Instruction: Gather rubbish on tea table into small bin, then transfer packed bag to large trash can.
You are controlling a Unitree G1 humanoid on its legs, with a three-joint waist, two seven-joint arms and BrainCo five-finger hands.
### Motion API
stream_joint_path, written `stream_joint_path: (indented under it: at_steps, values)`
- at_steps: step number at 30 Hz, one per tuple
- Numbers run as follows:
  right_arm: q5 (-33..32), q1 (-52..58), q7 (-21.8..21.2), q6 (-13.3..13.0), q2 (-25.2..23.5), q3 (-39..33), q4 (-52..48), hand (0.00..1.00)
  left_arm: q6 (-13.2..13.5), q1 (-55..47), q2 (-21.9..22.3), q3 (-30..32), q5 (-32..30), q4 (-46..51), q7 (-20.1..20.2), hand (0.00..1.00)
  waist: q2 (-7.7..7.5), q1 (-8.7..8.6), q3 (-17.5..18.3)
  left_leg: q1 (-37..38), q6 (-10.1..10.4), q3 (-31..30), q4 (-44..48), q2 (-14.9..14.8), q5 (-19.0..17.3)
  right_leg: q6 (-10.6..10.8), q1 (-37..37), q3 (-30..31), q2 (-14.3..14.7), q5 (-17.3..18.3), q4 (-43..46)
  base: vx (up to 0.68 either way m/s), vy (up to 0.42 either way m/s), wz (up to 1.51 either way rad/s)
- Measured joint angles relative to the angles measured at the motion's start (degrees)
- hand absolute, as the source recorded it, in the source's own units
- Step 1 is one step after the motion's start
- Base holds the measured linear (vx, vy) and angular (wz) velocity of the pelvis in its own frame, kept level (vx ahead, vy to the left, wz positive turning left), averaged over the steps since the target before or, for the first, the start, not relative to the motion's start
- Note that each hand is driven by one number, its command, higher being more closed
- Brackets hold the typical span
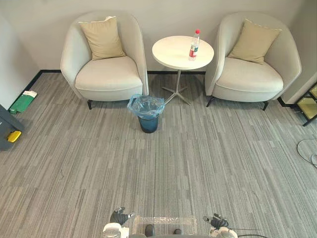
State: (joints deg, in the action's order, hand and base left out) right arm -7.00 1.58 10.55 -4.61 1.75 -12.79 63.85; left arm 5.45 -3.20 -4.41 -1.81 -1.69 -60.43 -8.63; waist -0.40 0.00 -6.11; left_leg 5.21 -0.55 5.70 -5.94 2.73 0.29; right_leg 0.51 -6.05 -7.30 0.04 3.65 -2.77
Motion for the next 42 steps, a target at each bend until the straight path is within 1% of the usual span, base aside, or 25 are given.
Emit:
stream_joint_path:
  at_steps: [10,27,32,34,35,37,38,39,40,41,42]
  values:
    - [-1.0,0.4,-0.7,0.0,0.0,0.0,0.0,0.0,0.0,0.3,-0.4,-1.5,-0.4,-0.4,0.1,0.0,-0.01,0.01,-0.1,0.1,0.3,1.2,0.0,-0.2,-0.2,-0.2,0.1,1.3,0.2,-0.5,-0.6,-0.01,-0.011,-0.06]
    - [-7.0,0.9,-1.2,-0.6,0.0,0.0,0.0,0.0,-0.1,0.8,-0.6,-2.5,-0.3,-1.1,0.3,0.0,-0.04,0.0,0.0,0.8,0.6,1.9,0.0,-0.6,-0.5,-0.4,-0.6,1.9,0.6,-0.9,-1.6,-0.01,-0.007,-0.02]
    - [-8.0,1.0,-1.6,-0.6,0.1,0.0,-0.1,0.0,-0.4,1.0,-0.6,-2.6,0.3,-1.1,0.4,0.0,0.0,-0.03,-0.1,0.7,0.8,1.9,0.0,-1.0,-0.6,-0.5,-0.5,1.8,1.0,-0.9,-1.6,-0.01,-0.041,-0.01]
    - [-9.1,1.0,-1.6,-0.6,0.2,0.0,-0.1,0.0,-0.9,1.1,-0.6,-2.6,0.8,-1.1,0.4,0.0,0.09,-0.14,-0.2,0.3,1.2,2.1,0.1,-1.2,-0.9,-0.8,0.1,1.9,1.2,-0.5,-1.0,0.0,-0.042,-0.02]
    - [-9.3,0.9,-1.6,-0.7,0.3,0.0,-0.2,0.0,-0.9,1.3,-0.7,-2.5,0.9,-1.1,0.4,0.0,0.07,-0.16,-0.3,-0.8,1.6,2.3,1.8,-1.4,-2.3,-1.0,0.7,1.8,1.3,0.5,0.2,0.03,-0.051,-0.01]
    - [-9.4,1.0,-1.6,-1.2,0.4,0.1,-0.5,0.0,-0.9,2.0,-1.1,-2.3,1.5,-1.0,0.5,0.0,-0.01,-0.18,-1.0,-5.3,2.2,2.8,11.1,-2.4,-7.1,-1.5,2.3,1.7,1.2,2.4,3.3,0.05,-0.073,-0.07]
    - [-10.0,1.3,-1.6,-1.5,0.7,0.1,-0.8,0.0,-0.9,2.2,-0.9,-1.2,2.0,-0.7,0.6,0.0,0.59,-0.13,-2.0,-7.7,2.5,3.3,19.0,-4.0,-10.8,-2.1,2.1,1.8,1.8,3.7,4.6,0.04,-0.061,-0.1]
    - [-10.7,1.7,-1.6,-1.5,0.7,0.0,-1.6,0.0,-0.9,2.3,-0.7,-0.9,2.1,-0.7,0.7,0.0,0.93,-0.05,-2.3,-8.9,3.0,3.7,22.9,-4.9,-12.4,-2.5,1.9,1.7,2.2,4.4,5.1,0.02,-0.047,-0.02]
    - [-11.5,2.4,-1.5,-1.6,0.4,-0.1,-2.9,0.0,-0.9,2.2,-0.6,0.6,2.1,0.1,1.2,0.0,0.86,-0.05,-2.5,-11.9,3.6,5.2,30.7,-6.1,-13.1,-3.2,1.5,1.7,2.3,5.6,5.9,0.02,-0.037,-0.01]
    - [-11.6,2.9,-1.5,-1.6,0.3,-0.1,-3.8,0.0,-0.9,2.1,-0.4,1.9,2.6,1.2,1.2,0.0,0.72,-0.06,-3.0,-14.6,3.7,6.4,37.8,-7.5,-13.0,-3.4,0.8,2.1,2.4,5.9,6.6,0.13,-0.039,-0.18]
    - [-11.7,3.2,-1.5,-1.8,-0.1,0.0,-5.2,0.0,-0.8,1.8,0.2,3.5,3.1,3.0,1.2,0.0,0.8,0.28,-4.1,-18.1,3.4,7.9,47.4,-9.8,-12.7,-4.9,-0.6,3.1,2.7,7.2,7.8,0.17,-0.015,-0.29]
